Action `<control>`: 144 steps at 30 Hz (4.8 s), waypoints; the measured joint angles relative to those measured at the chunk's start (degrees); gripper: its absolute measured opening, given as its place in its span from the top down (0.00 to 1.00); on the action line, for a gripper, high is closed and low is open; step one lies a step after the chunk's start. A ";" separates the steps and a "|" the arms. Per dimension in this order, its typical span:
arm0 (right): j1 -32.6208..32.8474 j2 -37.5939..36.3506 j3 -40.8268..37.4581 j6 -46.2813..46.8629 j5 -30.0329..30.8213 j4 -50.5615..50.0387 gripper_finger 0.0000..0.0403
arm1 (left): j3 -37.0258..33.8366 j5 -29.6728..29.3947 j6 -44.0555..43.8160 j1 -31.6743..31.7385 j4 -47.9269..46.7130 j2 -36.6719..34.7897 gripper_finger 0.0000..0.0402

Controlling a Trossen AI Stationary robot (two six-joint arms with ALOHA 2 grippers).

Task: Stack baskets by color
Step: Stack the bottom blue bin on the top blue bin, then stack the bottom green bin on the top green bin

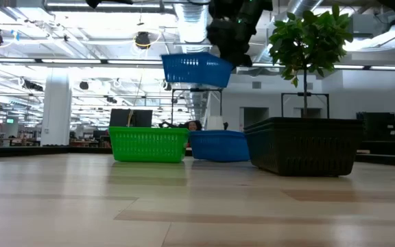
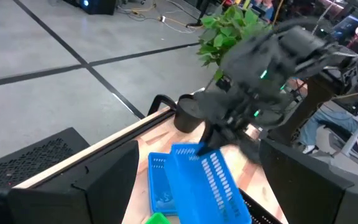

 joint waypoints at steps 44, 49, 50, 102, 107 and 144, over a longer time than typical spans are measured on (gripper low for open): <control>-14.00 -8.31 -30.99 -2.56 -11.98 20.52 0.98 | 0.02 3.81 1.86 6.29 -0.51 2.42 0.20; -14.53 -8.32 -33.67 -1.55 -11.51 22.24 0.94 | 0.02 3.72 1.60 6.32 -0.62 2.71 0.20; -14.34 -8.28 -34.26 -1.17 -11.51 22.38 0.93 | 0.02 3.63 1.58 6.32 -0.68 2.75 0.20; 19.81 -6.00 -0.36 21.65 0.55 -6.38 0.51 | -2.98 10.19 -2.10 -12.95 -38.55 1.55 0.20; 31.83 -3.91 -0.39 29.02 10.48 -3.42 0.51 | -8.38 8.06 -11.39 -23.12 -38.39 0.00 0.20; 55.73 -3.72 -0.37 52.65 29.99 -4.99 0.56 | -30.47 -3.88 -67.14 -75.38 -24.92 19.87 0.20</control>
